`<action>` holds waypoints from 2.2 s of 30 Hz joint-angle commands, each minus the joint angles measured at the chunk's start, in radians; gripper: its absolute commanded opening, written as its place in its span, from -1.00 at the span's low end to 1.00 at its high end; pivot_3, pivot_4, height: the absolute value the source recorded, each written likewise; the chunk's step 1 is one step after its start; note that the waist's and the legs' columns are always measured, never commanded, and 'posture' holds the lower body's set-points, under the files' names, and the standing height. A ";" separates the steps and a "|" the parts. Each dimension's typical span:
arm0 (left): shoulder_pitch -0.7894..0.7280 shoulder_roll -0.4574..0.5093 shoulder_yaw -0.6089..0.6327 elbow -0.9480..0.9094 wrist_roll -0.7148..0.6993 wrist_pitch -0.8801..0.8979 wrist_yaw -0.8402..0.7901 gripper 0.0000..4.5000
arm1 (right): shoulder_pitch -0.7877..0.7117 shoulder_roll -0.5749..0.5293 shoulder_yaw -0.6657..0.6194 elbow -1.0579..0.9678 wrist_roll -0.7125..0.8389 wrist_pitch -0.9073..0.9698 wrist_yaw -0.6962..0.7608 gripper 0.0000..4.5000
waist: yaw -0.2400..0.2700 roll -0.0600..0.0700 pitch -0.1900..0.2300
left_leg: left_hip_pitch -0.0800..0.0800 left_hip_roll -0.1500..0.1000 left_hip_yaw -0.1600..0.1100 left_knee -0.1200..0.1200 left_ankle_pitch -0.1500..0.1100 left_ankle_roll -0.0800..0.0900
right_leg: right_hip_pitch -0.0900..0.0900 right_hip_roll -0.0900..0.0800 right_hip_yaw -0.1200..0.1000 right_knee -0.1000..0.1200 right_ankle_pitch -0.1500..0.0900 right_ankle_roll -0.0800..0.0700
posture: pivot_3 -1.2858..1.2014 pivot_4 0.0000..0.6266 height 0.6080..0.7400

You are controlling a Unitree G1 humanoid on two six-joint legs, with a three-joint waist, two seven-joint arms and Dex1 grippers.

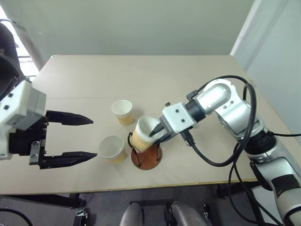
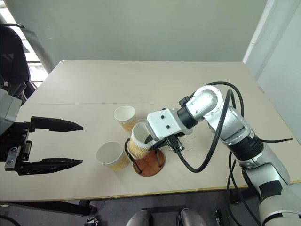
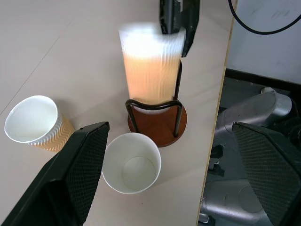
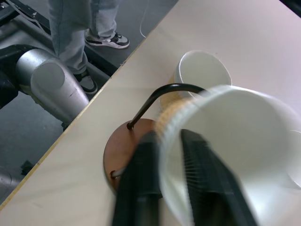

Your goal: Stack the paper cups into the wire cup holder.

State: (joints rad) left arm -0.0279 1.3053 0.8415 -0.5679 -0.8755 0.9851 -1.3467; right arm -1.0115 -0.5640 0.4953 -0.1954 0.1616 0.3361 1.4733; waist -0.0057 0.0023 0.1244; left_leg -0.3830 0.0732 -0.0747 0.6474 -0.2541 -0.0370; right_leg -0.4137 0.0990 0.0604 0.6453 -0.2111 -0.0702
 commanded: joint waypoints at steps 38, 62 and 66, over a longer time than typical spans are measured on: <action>-0.183 0.078 -0.694 0.184 0.350 -0.454 -0.145 1.00 | 0.239 -0.516 -0.713 -0.153 0.669 0.406 -0.070 0.98 | 0.002 -0.002 0.001 | 0.000 -0.005 0.002 0.002 -0.002 0.000 | 0.002 0.000 0.011 -0.002 0.000 0.015 | 0.03 -0.52 1.00; -0.274 0.011 -0.890 0.263 0.502 -0.531 -0.151 -0.98 | 0.256 -0.577 -0.695 -0.186 0.660 0.405 -0.147 1.00 | 0.004 -0.002 0.001 | 0.000 -0.006 0.002 0.001 -0.003 0.001 | 0.001 0.000 0.013 -0.002 -0.001 0.020 | 0.03 -0.52 1.00; -0.273 0.012 -0.886 0.257 0.497 -0.523 -0.150 -0.98 | 0.252 -0.577 -0.683 -0.181 0.649 0.397 -0.148 1.00 | 0.004 -0.002 0.001 | 0.000 -0.006 0.003 0.001 -0.003 0.001 | 0.001 0.000 0.013 -0.002 -0.001 0.020 | 0.03 -0.52 1.00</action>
State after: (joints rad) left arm -0.2911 1.3130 -0.0535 -0.3009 -0.3820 0.4615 -1.4850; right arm -0.7518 -1.1220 -0.1769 -0.3638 0.8189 0.7473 1.3329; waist -0.0020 -0.0002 0.1249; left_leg -0.3831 0.0669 -0.0721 0.6489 -0.2572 -0.0359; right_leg -0.4127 0.0993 0.0738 0.6437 -0.2123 -0.0500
